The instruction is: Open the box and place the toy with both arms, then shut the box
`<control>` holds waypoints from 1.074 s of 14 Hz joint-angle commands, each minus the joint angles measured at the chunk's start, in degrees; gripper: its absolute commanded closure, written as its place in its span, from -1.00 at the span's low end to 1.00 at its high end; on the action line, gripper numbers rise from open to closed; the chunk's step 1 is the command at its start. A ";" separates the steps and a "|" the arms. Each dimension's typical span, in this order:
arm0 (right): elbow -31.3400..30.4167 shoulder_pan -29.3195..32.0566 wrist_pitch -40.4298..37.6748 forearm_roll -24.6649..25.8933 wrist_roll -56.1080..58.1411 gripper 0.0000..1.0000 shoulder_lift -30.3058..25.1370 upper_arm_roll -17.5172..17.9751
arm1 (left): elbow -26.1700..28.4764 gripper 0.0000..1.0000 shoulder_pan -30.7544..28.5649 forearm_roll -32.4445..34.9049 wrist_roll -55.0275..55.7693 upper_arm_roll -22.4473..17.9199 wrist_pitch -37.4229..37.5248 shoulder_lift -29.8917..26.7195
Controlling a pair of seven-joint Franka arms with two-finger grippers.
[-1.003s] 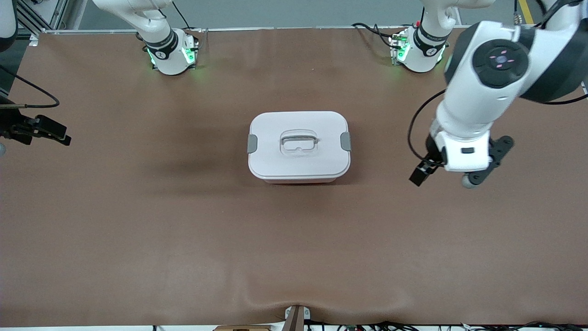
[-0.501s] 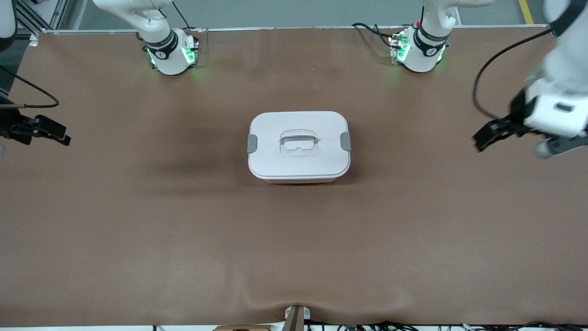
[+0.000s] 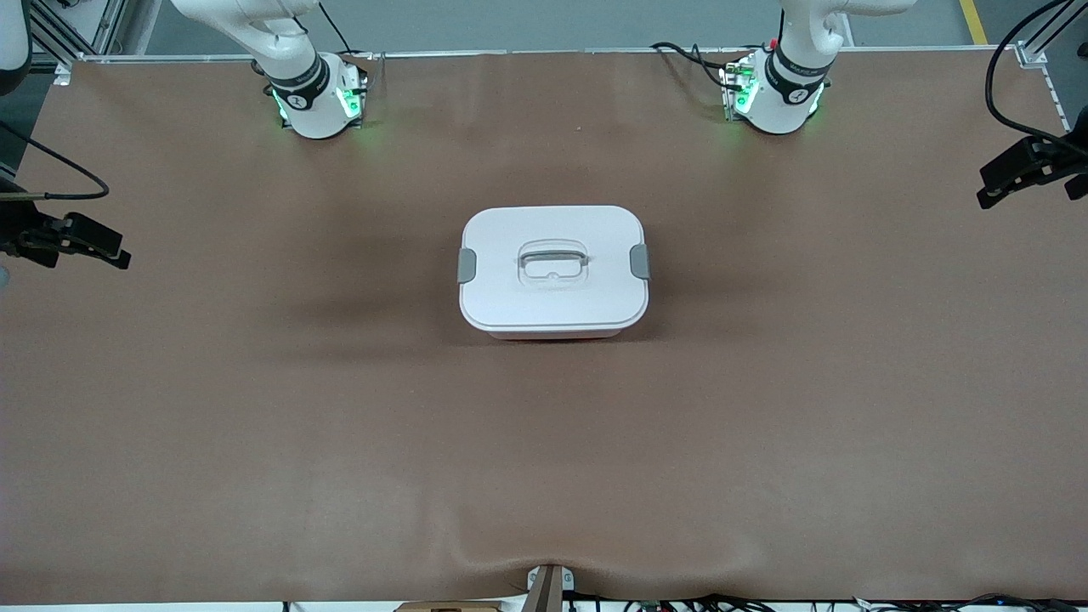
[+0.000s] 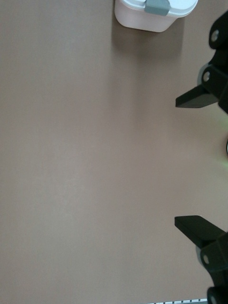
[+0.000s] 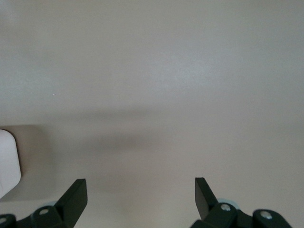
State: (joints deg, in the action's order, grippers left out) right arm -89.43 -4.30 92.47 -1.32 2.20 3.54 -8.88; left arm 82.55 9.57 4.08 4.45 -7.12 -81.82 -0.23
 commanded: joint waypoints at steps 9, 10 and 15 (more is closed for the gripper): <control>0.49 0.26 -0.80 -0.17 -0.26 -1.00 -0.38 0.18 | 7.81 -1.00 2.29 0.14 -3.65 -2.11 -4.14 -5.84; 0.49 0.26 -0.89 -0.17 -0.35 -1.00 -0.38 0.18 | 7.89 -1.00 2.30 0.14 -3.65 -2.02 -4.14 -5.84; 0.49 0.52 -0.80 -0.08 -0.09 -1.00 -0.29 0.09 | 8.33 -1.00 2.21 -0.56 -2.25 -0.97 -4.32 -5.75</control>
State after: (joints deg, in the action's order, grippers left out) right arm -89.43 -4.28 92.45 -1.32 2.20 3.54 -8.93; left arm 90.21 11.74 4.08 1.93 -8.69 -85.45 -5.70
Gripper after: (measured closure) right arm 0.000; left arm 0.000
